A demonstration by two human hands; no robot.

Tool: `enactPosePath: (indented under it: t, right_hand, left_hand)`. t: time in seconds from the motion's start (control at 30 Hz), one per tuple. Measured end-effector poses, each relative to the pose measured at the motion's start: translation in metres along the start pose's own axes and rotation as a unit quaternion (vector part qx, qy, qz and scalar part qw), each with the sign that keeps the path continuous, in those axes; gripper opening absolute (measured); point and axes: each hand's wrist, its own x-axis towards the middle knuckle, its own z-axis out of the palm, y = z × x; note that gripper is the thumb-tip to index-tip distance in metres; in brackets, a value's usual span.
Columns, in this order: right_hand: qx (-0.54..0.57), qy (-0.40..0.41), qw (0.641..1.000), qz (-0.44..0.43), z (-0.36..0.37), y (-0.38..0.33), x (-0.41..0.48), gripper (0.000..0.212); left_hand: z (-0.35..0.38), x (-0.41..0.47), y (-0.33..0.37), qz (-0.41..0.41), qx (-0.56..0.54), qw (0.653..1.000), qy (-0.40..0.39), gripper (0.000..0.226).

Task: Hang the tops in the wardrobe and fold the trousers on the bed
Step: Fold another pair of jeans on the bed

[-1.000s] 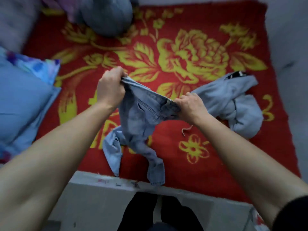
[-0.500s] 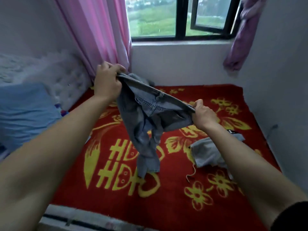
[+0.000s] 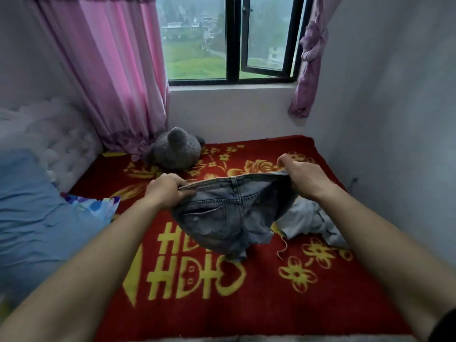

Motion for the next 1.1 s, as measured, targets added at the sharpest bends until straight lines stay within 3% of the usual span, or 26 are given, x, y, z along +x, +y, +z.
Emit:
enactPosePath:
  t: [0.1, 0.23, 0.37, 0.43, 0.57, 0.67, 0.77, 0.87, 1.0, 1.1]
  right_hand:
    - [-0.059, -0.026, 0.997, -0.033, 0.012, -0.031, -0.031, 0.036]
    - [-0.094, -0.145, 0.984, -0.031, 0.031, -0.064, -0.061, 0.035]
    - [-0.097, -0.199, 0.975, -0.009, 0.040, -0.080, -0.087, 0.049]
    - [-0.085, -0.200, 0.976, 0.000, 0.041, -0.086, -0.100, 0.058]
    - [-0.022, -0.125, 0.992, 0.021, 0.040, -0.094, -0.121, 0.060]
    - [-0.013, -0.089, 0.996, 0.018, 0.043, -0.098, -0.130, 0.060]
    - [0.012, -0.075, 0.996, 0.050, 0.046, -0.106, -0.135, 0.074]
    - [0.000, -0.101, 0.993, 0.062, 0.046, -0.112, -0.135, 0.076]
    - [0.049, -0.152, 0.985, 0.067, 0.045, -0.112, -0.134, 0.072]
    - [0.093, -0.152, 0.981, 0.083, 0.047, -0.108, -0.131, 0.064]
  left_hand:
    - [0.013, -0.022, -0.014, 0.032, 0.049, 0.998, -0.039, 0.009]
    - [0.032, -0.055, -0.025, 0.078, 0.059, 0.993, -0.068, 0.026]
    - [0.041, -0.075, -0.034, 0.083, 0.044, 0.992, -0.086, 0.029]
    - [0.045, -0.084, -0.037, 0.062, 0.033, 0.993, -0.097, 0.029]
    - [0.059, -0.104, -0.044, 0.072, 0.032, 0.990, -0.115, 0.033]
    - [0.070, -0.116, -0.053, 0.083, 0.037, 0.988, -0.121, 0.059]
    - [0.078, -0.122, -0.056, 0.075, 0.038, 0.990, -0.111, 0.077]
    - [0.080, -0.121, -0.055, 0.046, -0.024, 0.992, -0.114, 0.075]
    - [0.075, -0.116, -0.058, 0.010, -0.179, 0.965, -0.193, 0.065]
    - [0.075, -0.117, -0.066, -0.001, -0.192, 0.960, -0.203, 0.061]
